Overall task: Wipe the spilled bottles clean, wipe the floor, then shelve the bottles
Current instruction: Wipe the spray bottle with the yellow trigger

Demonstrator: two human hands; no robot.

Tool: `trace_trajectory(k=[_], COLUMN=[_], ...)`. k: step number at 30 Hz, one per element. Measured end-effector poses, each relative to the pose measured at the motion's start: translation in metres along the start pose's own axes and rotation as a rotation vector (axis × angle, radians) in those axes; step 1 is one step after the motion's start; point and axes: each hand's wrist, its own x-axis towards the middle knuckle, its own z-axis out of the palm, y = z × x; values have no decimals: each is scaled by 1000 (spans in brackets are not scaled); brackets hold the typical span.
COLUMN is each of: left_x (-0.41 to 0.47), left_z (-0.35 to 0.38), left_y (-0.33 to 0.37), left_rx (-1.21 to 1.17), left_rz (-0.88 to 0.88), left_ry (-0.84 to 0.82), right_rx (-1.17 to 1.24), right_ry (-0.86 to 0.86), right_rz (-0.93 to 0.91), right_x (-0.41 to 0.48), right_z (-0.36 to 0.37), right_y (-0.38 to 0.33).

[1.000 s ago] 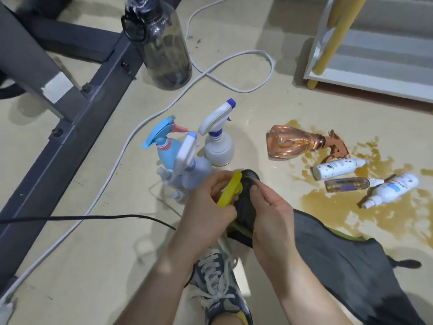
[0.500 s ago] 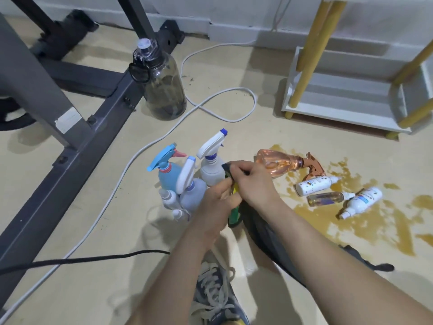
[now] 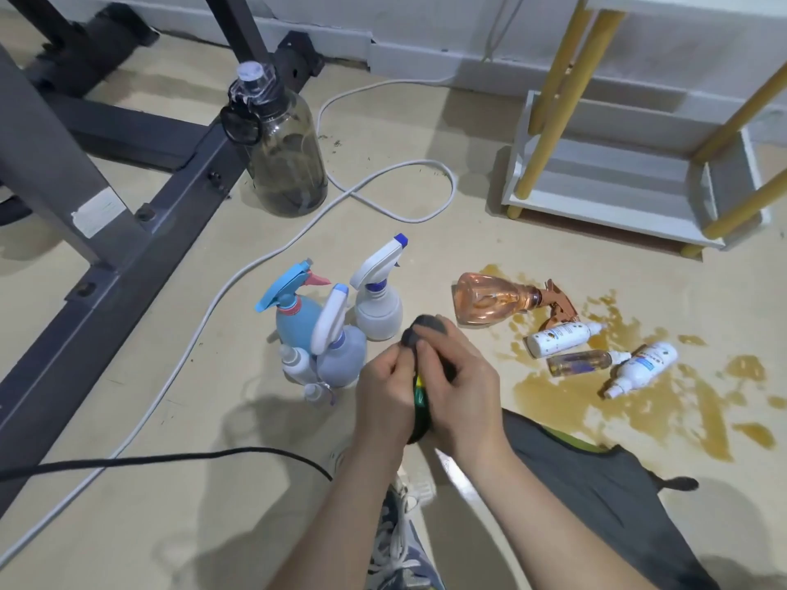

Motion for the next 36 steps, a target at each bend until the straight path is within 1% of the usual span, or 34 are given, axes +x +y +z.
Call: trace_trajectory(k=[2,4,6,8,10,11,12,15,17,19,21,23,25,29,31,32,33,34,35,36], left_x=[-1,1,4,9,8,6,4,5,9,10,5,1,-1,-8,-9,-7,-5,-3,-3,-4], left_z=[2,2,5,8,11,12,10,7,4,1,2,0,-2,2,4,3,0,-6,-12,-18], left_y=[5,14,21,19,12,8,6,8,14,17,21,23,22,27,33,35,36,36,34,31], left_rx=[-73,-158,-183,-119,-7,40,72,141,278,363,342,349,398,472,494,515,532,529,512,496], left_rz=[0,13,26,32,81,109,135,125,148,187,125,98,108,136,146,123,85,62,61,73], left_ry=[-96,-177,-193,-162,-157,-148,-132,-68,1,6,-8,-5,-10,-60,-53,-42,-24,-1,16,21], right_rx=[91,170,200,250,383,453,524,596,504,375,297,238,263,276,367,413,410,349,275,253], right_ry=[46,-5,-21,20,50,24,-13,-67,-47,-27,-18,-41,-59,-47,-38,-51,-77,-114,-143,-165], right_rz=[147,285,313,366,540,603,623,528,407,317,285,266,309,478,591,589,524,424,311,217], right_x=[18,38,53,63,63,57,48,19,5,0,3,11,21,42,44,40,36,29,18,5], right_z=[1,5,11,13,12,11,11,11,9,11,15,23,28,22,20,20,22,26,30,33], right_y=[-1,1,5,11,16,17,17,9,8,17,29,39,50,66,63,58,51,47,45,46])
